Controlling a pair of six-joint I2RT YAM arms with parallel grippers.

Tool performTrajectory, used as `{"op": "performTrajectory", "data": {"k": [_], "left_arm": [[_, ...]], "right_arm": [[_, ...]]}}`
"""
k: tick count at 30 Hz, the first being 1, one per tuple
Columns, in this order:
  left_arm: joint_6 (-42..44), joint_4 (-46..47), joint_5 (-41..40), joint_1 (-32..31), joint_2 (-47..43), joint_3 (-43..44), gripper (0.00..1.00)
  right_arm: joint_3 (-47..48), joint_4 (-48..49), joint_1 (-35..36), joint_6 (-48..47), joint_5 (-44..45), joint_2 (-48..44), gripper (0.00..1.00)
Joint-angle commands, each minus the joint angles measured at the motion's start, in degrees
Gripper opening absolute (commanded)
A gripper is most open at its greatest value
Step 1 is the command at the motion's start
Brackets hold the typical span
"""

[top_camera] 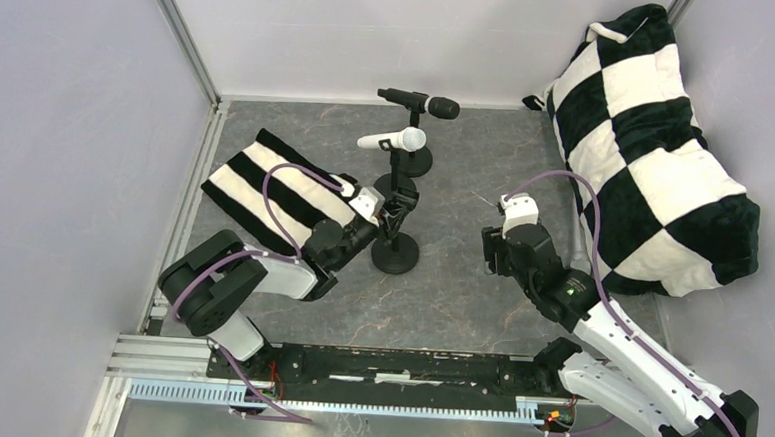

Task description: Attach the microphones to the stand

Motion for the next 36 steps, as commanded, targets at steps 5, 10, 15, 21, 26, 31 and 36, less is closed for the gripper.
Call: {"op": "performTrajectory", "data": {"k": [5, 10, 15, 21, 26, 31, 36], "left_arm": [[11.8, -2.1, -6.6, 0.0, -7.8, -2.6, 0.45], [9.1, -2.7, -7.1, 0.0, -10.8, -5.3, 0.82], [4.6, -6.7, -6.4, 0.0, -16.4, -8.6, 0.96], [-7.9, -20.1, -7.6, -0.1, -28.7, -12.0, 1.0], [-16.7, -36.6, -7.9, -0.5, -42.1, -12.5, 1.0], [-19.3, -54.1, -10.2, -0.6, -53.7, -9.9, 1.0], [-18.9, -61.6, -12.1, -0.6, -61.9, -9.1, 1.0]], "right_arm": [[1.4, 2.0, -2.3, -0.2, 0.4, 1.8, 0.69], [4.7, 1.1, -4.7, -0.3, 0.1, 4.8, 0.7], [7.3, 1.4, -9.1, -2.3, 0.1, 8.5, 0.7], [8.8, 3.3, -17.7, -4.1, 0.5, 14.3, 0.7], [8.8, 6.3, -24.8, -4.4, 0.8, 19.6, 0.71], [9.1, 9.1, -32.1, -7.0, 0.5, 25.8, 0.72], [10.8, 10.3, -40.9, -9.8, -3.4, 31.1, 0.73]]}}
